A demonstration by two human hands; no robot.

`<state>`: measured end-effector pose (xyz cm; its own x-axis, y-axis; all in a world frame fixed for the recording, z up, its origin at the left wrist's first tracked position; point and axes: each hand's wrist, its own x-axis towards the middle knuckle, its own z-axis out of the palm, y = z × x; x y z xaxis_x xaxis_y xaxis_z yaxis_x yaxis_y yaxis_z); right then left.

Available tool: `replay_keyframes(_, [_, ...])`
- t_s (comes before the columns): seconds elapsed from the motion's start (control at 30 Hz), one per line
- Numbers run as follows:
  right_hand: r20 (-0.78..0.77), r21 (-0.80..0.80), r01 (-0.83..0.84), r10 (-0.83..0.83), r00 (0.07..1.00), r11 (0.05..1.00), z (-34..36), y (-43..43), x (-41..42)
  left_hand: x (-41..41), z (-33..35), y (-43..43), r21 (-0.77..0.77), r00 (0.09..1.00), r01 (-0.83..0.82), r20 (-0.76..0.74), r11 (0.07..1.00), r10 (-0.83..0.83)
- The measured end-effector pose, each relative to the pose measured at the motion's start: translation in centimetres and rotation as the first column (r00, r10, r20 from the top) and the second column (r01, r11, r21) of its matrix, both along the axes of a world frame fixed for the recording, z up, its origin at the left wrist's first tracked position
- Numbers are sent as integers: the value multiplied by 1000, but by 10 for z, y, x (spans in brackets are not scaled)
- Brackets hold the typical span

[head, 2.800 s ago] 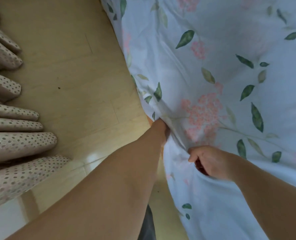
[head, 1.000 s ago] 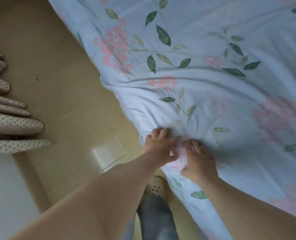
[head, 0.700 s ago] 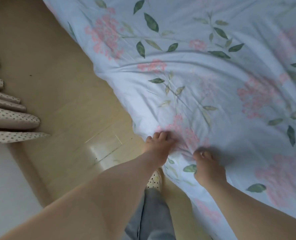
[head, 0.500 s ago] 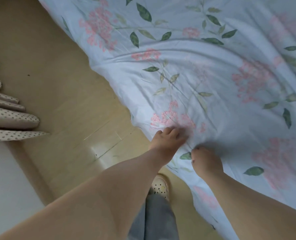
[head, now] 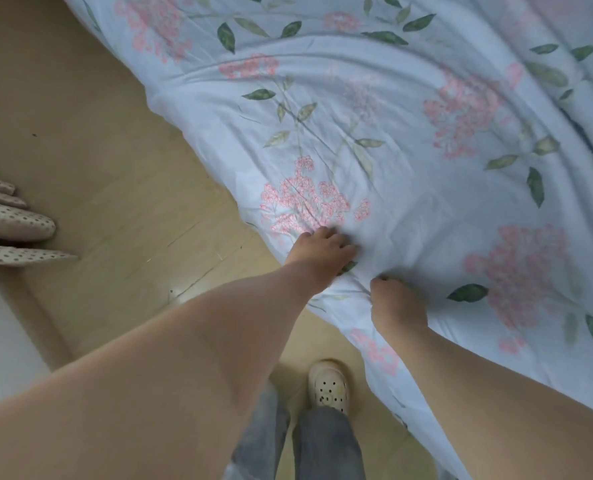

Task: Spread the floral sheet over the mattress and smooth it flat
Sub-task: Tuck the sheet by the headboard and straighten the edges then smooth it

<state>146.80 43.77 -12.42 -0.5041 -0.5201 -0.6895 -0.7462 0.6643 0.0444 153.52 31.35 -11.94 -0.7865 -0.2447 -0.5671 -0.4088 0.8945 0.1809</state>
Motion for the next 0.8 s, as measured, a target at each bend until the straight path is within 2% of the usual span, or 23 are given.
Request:
replay_keyframes(0.2, [161,-43,20,-13,987,999,8,10,-15,-14,11,3,-65,983,99,162,993,-87])
replay_keyframes(0.3, [291,-15,-8,12,957,1000,16,10,-17,-11,18,-2,30,966,134,219,991,-138])
replay_keyframes(0.4, [481,101,-46,-8,877,994,21,13,-8,2,16,1,172,913,257,281,951,-297])
replay_keyframes(0.47, [533,142,-63,-23,846,988,21,18,-3,6,13,7,216,886,283,315,935,-341])
replay_keyframes(0.63, [460,77,62,-90,883,995,6,37,4,7,7,17,109,920,219,307,970,-242])
replay_keyframes(0.7, [411,48,67,-81,908,997,5,47,9,11,5,26,58,945,171,272,984,-180])
replay_keyframes(0.8, [307,-11,36,-31,951,999,12,63,6,18,1,44,77,962,96,250,992,-112])
